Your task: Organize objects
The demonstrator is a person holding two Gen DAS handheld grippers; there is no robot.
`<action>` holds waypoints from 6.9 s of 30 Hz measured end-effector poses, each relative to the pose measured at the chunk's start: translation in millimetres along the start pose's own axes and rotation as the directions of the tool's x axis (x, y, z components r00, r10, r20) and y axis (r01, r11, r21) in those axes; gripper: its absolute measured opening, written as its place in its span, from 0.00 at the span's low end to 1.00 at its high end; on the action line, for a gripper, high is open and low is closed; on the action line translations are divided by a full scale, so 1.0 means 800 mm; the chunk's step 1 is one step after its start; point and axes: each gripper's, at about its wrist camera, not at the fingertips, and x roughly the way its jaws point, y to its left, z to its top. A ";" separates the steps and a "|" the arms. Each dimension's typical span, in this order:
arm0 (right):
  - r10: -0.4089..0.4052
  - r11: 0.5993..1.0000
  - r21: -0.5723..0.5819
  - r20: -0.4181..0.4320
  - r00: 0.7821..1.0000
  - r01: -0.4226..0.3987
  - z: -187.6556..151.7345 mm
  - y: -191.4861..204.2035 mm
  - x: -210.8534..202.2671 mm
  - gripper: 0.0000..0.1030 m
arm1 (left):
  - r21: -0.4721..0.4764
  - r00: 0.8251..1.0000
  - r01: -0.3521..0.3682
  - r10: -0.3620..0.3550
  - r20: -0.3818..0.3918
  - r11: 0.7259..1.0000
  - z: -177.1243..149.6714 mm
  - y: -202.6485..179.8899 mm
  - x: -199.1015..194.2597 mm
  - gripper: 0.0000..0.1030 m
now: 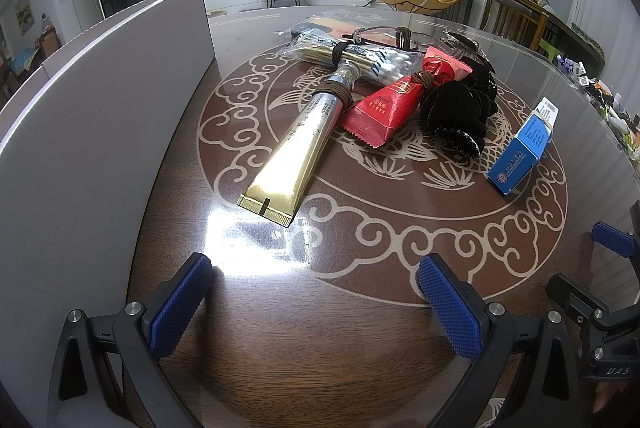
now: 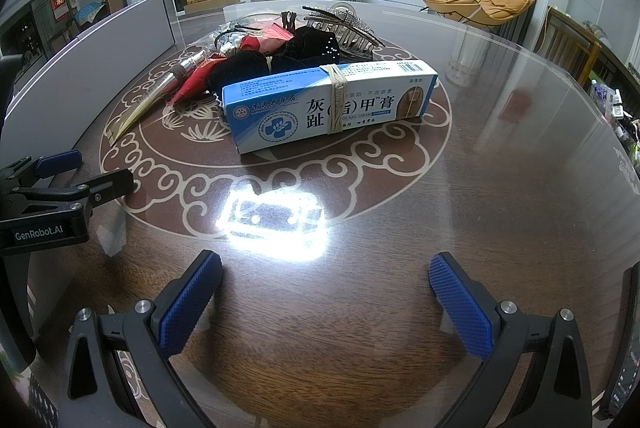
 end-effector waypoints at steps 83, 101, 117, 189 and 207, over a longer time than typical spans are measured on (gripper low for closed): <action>0.000 1.000 0.000 0.001 1.000 0.000 -0.001 0.000 -0.001 1.00 | 0.001 1.000 0.001 -0.001 0.000 1.000 0.000 0.000 0.000 1.00; 0.002 1.000 0.001 0.001 1.000 -0.002 0.000 0.000 0.000 1.00 | 0.011 0.999 -0.001 0.001 -0.043 1.000 0.084 0.016 -0.006 1.00; 0.002 1.000 0.001 0.001 1.000 -0.002 0.000 0.000 0.000 1.00 | -0.058 0.998 0.047 -0.049 -0.041 0.997 0.091 0.028 0.052 0.25; 0.182 0.983 0.062 -0.213 0.960 -0.172 0.126 -0.055 0.033 0.24 | 0.109 0.989 0.146 -0.145 -0.018 0.983 -0.009 -0.008 -0.016 0.24; 0.426 0.894 0.224 -0.164 0.890 -0.387 0.009 -0.083 -0.045 0.27 | 0.047 0.905 0.316 -0.315 0.285 0.948 -0.058 0.007 -0.190 0.24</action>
